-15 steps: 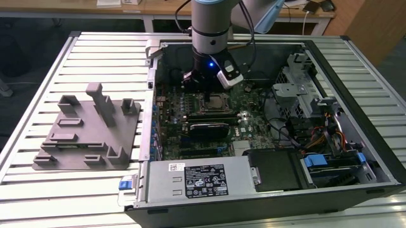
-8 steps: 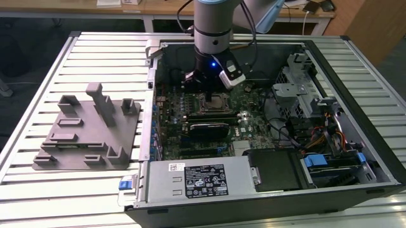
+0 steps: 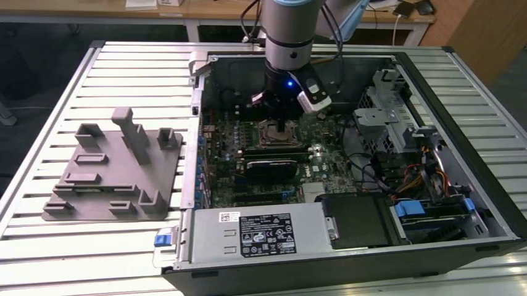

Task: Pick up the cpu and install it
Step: 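Close the cpu cover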

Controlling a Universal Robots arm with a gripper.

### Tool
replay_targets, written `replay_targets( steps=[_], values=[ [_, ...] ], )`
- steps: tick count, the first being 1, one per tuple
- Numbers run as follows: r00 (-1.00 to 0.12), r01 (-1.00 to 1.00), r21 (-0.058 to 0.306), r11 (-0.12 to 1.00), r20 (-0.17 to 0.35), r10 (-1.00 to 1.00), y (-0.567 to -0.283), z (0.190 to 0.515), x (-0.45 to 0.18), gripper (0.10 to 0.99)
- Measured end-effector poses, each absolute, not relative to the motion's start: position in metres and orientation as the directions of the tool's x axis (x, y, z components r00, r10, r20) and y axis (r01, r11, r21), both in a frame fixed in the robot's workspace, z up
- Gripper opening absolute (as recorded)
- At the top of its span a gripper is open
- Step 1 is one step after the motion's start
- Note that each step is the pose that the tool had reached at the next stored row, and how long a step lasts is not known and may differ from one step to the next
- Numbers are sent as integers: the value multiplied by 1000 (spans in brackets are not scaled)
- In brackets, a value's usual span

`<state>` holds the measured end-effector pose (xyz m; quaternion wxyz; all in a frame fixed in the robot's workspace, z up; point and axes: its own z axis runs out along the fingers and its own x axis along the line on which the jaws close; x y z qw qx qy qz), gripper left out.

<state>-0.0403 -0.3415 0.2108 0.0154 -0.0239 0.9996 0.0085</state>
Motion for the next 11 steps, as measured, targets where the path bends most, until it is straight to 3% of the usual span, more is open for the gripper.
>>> replay_targets(
  steps=[11],
  values=[
    [-998, -46, 16, 999, -34, -45, -341, 223, -40, 106]
  ],
)
